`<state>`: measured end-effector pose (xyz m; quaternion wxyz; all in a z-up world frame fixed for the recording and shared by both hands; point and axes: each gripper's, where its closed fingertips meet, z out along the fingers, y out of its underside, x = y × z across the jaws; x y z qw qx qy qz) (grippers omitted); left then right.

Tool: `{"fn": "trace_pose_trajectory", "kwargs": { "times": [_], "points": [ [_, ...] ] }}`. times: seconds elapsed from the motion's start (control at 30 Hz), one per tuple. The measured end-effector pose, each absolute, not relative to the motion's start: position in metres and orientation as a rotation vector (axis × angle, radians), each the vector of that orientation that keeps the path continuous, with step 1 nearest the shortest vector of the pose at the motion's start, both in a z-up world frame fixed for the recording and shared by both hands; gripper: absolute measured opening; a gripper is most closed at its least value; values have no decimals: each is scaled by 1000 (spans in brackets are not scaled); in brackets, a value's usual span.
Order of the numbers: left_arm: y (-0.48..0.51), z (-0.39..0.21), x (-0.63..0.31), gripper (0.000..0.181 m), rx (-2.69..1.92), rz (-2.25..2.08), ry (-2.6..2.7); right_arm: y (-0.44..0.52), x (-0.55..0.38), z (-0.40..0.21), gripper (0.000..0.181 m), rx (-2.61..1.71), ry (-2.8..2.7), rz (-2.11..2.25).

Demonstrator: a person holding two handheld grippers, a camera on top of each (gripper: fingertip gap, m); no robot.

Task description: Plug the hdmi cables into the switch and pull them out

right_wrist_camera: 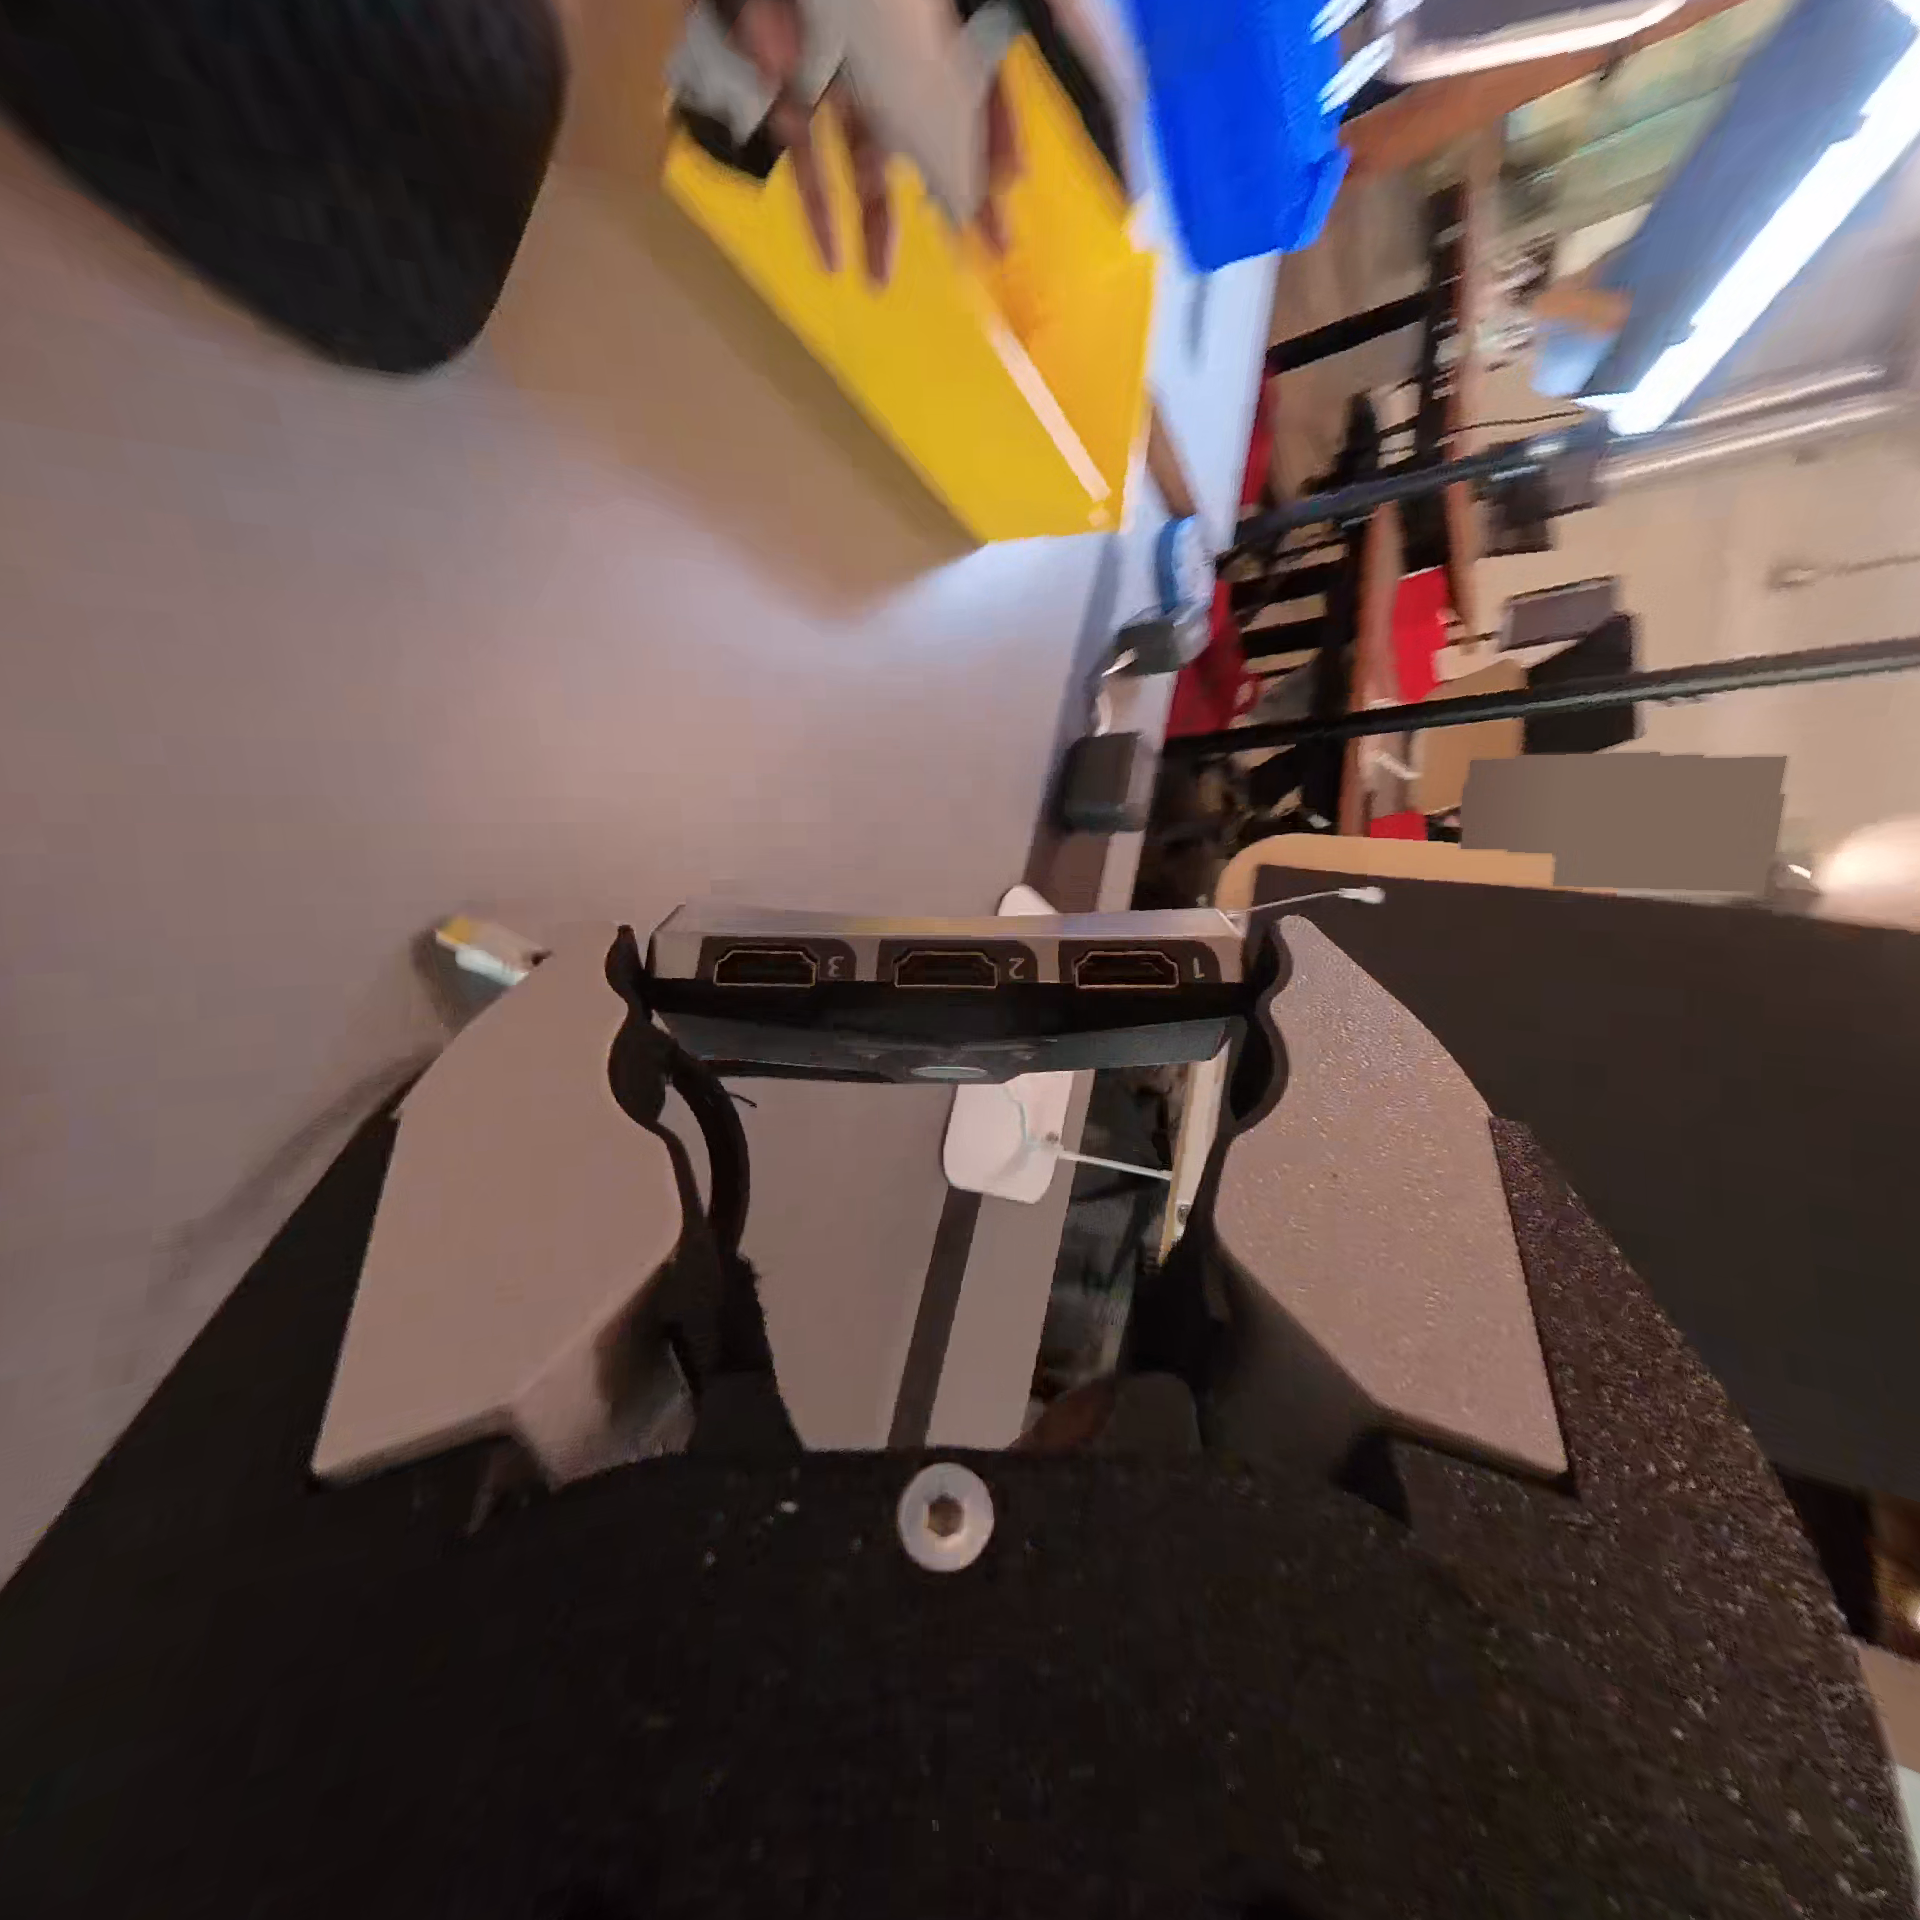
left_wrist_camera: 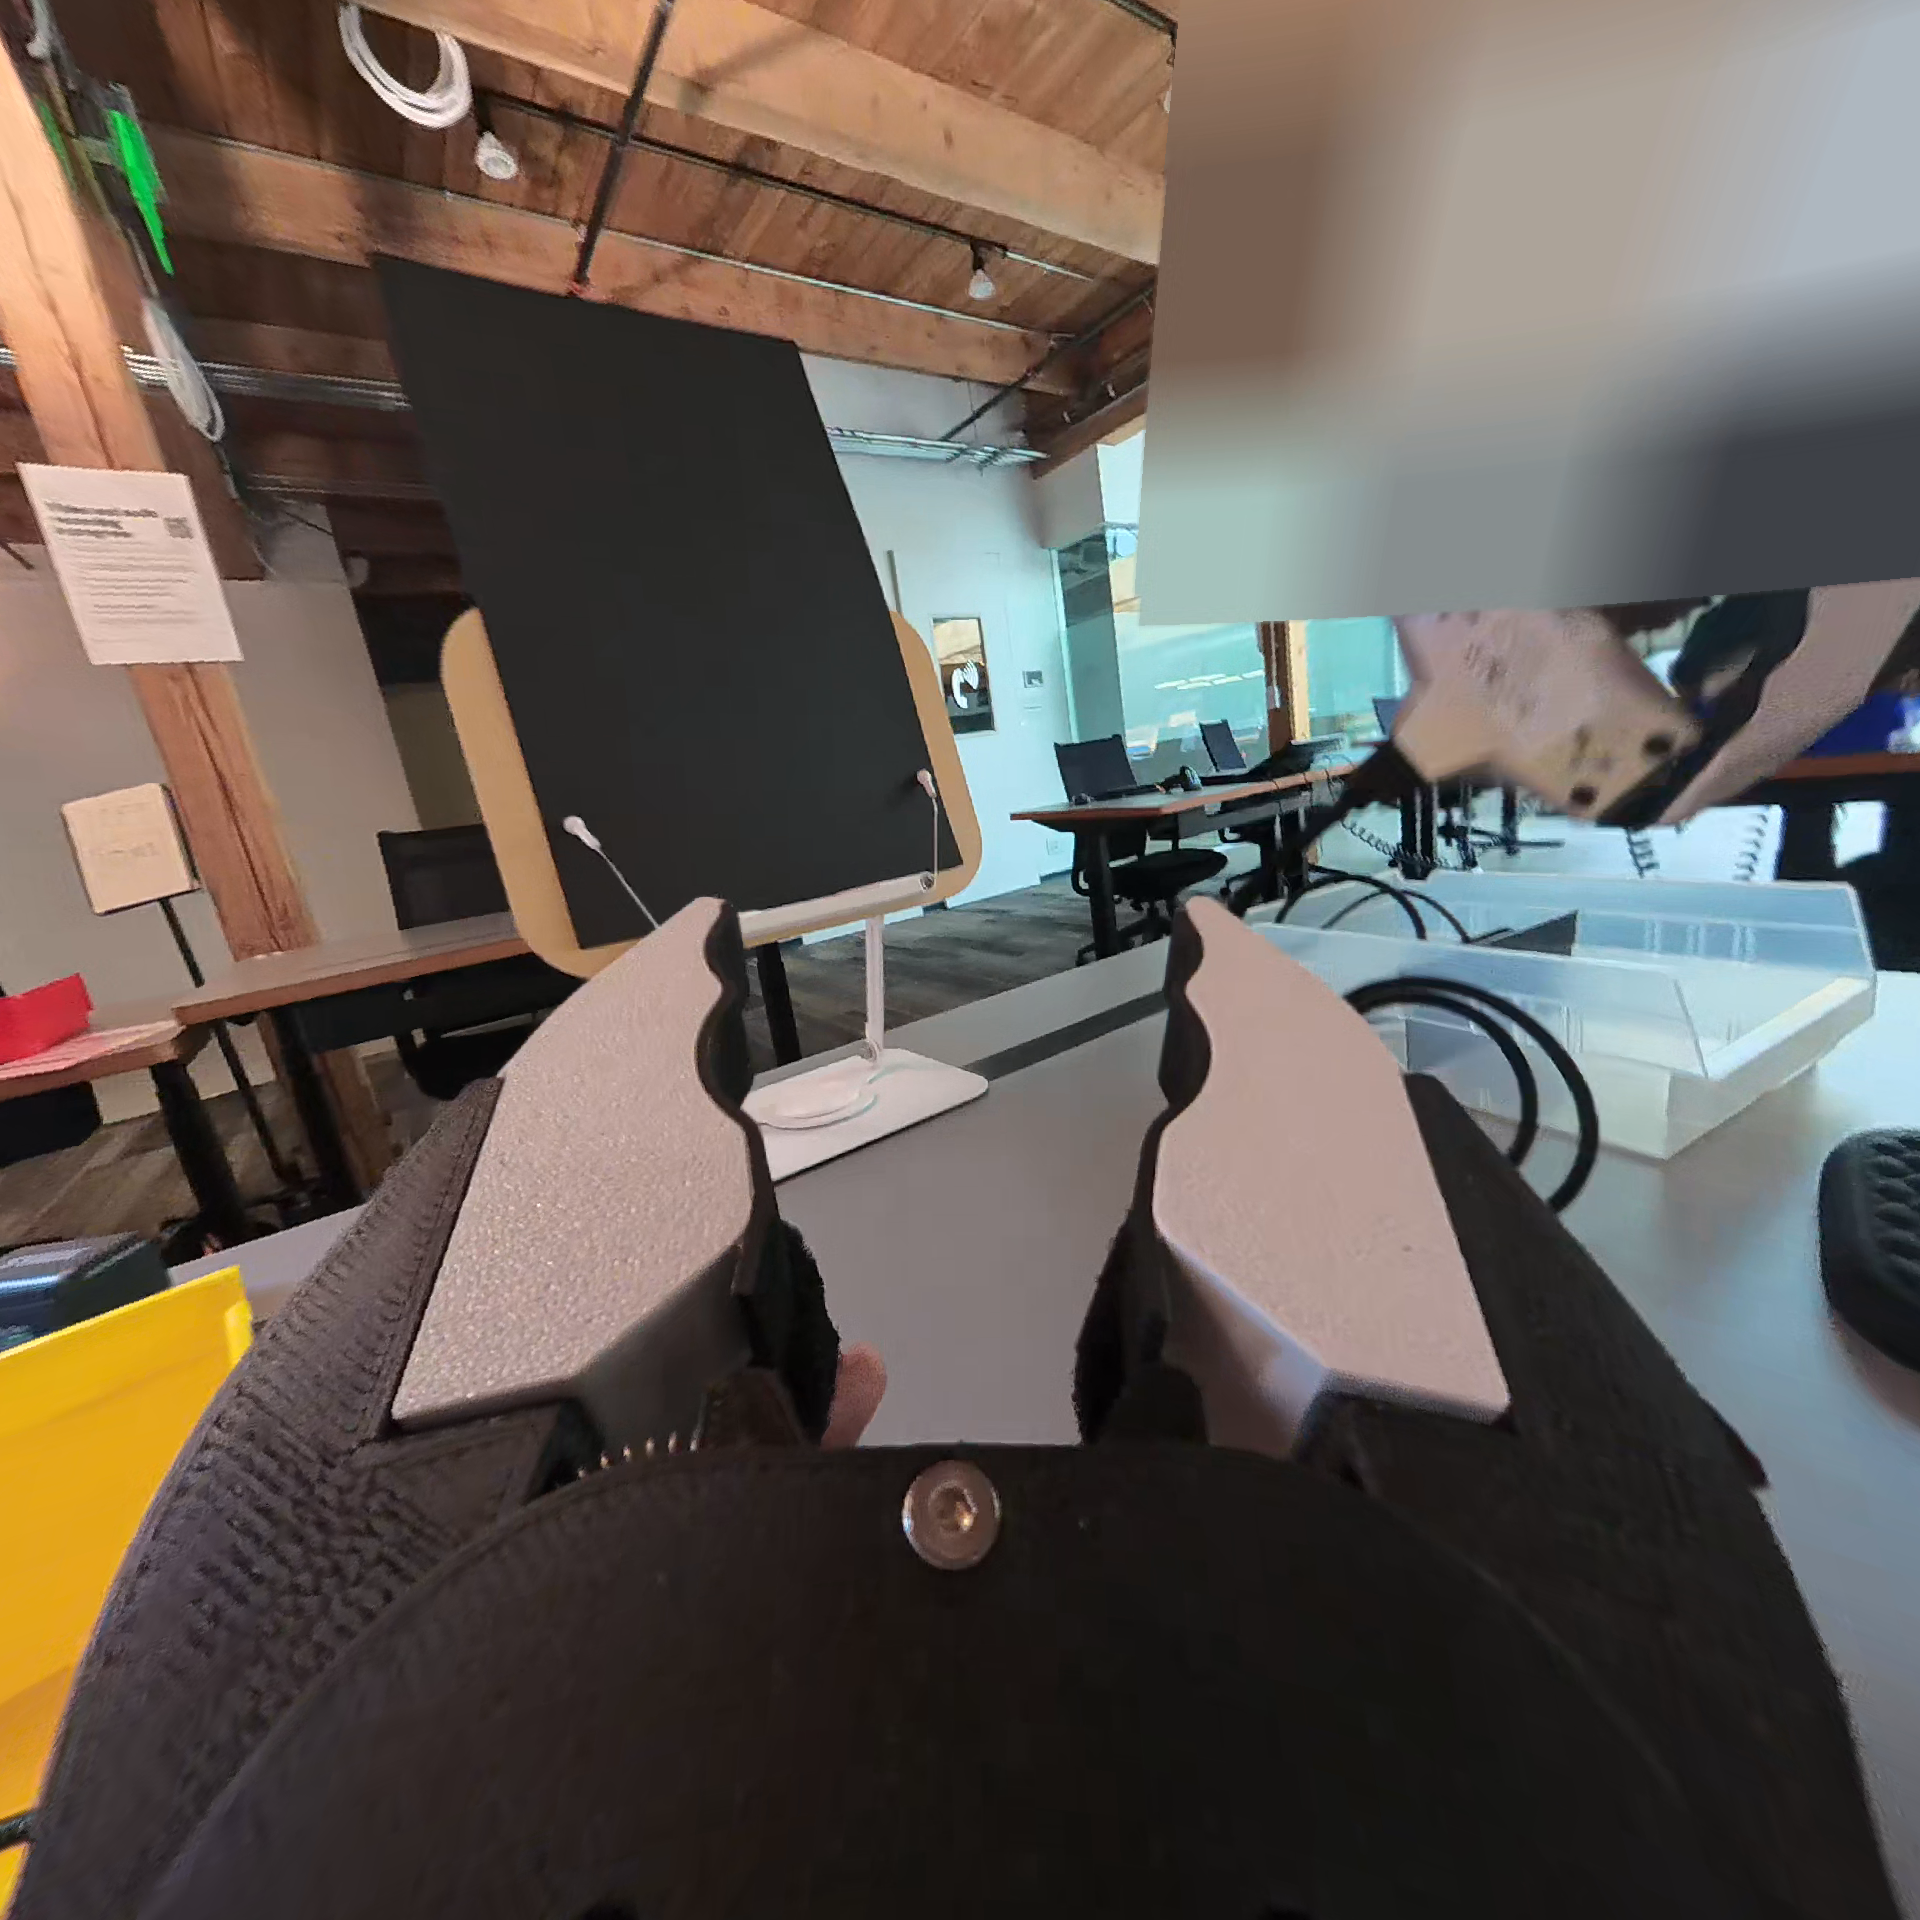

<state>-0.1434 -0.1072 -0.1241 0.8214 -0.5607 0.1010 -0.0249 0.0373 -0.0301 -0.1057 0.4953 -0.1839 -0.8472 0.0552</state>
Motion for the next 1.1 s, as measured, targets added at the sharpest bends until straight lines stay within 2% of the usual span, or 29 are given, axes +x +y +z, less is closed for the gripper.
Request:
{"fn": "trace_pose_trajectory", "kwargs": {
  "times": [0.33,0.5,0.63,0.8,0.93,1.1],
  "points": [
    [-140,-115,-157,72,-1200,81,193,-94,-57,-241,110,4,-2463,82],
    [-152,-127,-156,70,-1272,96,266,-115,-75,-292,110,485,-2421,-254],
    [-155,-151,-142,68,-1371,56,394,-136,-72,-307,110,903,-2209,-344],
    [-154,-202,-104,66,-1562,-77,667,-146,-60,-311,110,1189,-1994,-331],
    [-148,-255,-94,62,-1761,-24,941,-148,-52,-309,110,1236,-1915,-302],
    [-134,-291,-86,56,-1835,15,1138,-141,-47,-298,110,1187,-1904,-310]
  ]
}}
